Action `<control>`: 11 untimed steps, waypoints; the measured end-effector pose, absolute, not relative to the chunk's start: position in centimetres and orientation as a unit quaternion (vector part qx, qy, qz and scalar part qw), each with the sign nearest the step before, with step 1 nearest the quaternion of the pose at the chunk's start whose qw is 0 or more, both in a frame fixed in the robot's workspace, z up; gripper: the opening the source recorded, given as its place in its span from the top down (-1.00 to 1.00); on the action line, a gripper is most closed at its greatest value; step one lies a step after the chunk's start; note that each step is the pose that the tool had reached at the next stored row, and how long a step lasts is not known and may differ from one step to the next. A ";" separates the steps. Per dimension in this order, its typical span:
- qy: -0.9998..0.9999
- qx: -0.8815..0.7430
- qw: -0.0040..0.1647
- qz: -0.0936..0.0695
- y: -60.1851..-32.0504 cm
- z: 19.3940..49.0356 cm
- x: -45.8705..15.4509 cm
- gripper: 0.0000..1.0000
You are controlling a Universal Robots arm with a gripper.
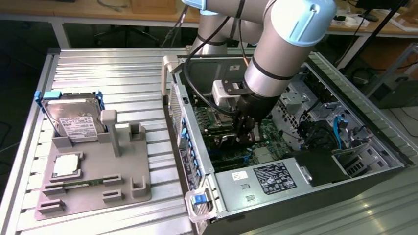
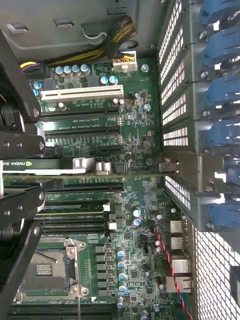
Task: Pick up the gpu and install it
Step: 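Insert the gpu into the slot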
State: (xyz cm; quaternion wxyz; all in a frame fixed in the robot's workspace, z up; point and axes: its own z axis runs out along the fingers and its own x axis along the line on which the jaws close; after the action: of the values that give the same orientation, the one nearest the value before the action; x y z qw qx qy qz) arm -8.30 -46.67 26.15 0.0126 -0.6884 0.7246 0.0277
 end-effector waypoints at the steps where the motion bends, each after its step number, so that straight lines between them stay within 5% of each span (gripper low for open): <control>1: 0.725 -0.688 0.013 0.028 -46.7 26.2 -8.3 0.47; 11: 0.725 -0.688 0.012 0.028 -46.7 26.5 -8.3 0.47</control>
State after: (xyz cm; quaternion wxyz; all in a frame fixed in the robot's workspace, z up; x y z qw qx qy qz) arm -8.35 -46.68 26.54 0.0124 -0.6884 0.7247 0.0276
